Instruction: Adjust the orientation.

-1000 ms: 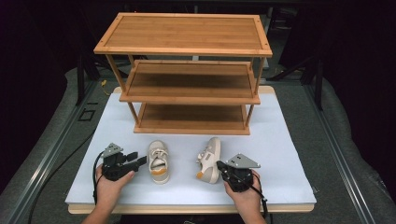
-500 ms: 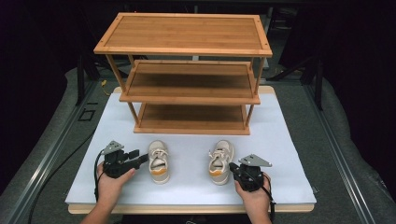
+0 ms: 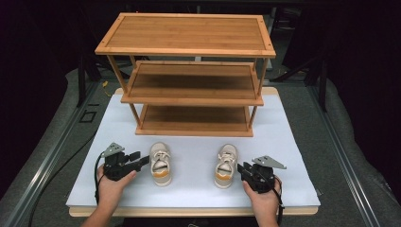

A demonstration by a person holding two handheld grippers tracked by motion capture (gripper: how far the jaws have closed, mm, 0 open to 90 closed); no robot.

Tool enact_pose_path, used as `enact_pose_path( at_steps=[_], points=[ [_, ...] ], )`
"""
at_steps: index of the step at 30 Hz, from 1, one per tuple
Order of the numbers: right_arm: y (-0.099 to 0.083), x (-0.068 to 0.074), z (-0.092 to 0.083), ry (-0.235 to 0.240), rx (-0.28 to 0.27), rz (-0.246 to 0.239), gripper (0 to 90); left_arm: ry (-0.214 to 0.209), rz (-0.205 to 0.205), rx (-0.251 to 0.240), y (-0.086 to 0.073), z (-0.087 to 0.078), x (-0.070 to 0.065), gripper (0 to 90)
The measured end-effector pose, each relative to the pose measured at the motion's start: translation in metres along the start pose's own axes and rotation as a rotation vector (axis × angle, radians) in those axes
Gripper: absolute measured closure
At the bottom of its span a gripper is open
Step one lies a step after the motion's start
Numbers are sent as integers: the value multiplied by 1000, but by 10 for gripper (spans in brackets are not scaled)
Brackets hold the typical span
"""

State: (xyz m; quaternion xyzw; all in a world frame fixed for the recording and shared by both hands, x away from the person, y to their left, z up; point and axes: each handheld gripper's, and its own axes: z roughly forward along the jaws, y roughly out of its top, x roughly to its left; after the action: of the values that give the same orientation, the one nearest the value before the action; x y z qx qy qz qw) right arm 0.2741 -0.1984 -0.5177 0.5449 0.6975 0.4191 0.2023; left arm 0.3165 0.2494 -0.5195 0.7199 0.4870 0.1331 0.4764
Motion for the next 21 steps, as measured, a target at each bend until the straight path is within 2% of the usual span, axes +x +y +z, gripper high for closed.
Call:
enact_pose_path(
  at_steps=[5,8,12,14,16,21],
  points=[
    [1,10,-4,18,-50,-12,606,-19,3,-15,1,-3,-4,453],
    [1,12,-4,11,-47,-26,599,-22,19,-23,1,-5,-8,447],
    [3,10,-8,56,-97,41,555,-49,18,-38,0,-7,-14,435],
    [3,10,-7,52,-96,38,551,-48,20,-36,-1,-7,-15,435],
    [2,12,-4,74,-78,36,544,-51,29,-16,-2,-6,-17,432],
    [4,17,0,80,-65,14,536,-54,38,16,-6,-1,-22,424]
  ],
)
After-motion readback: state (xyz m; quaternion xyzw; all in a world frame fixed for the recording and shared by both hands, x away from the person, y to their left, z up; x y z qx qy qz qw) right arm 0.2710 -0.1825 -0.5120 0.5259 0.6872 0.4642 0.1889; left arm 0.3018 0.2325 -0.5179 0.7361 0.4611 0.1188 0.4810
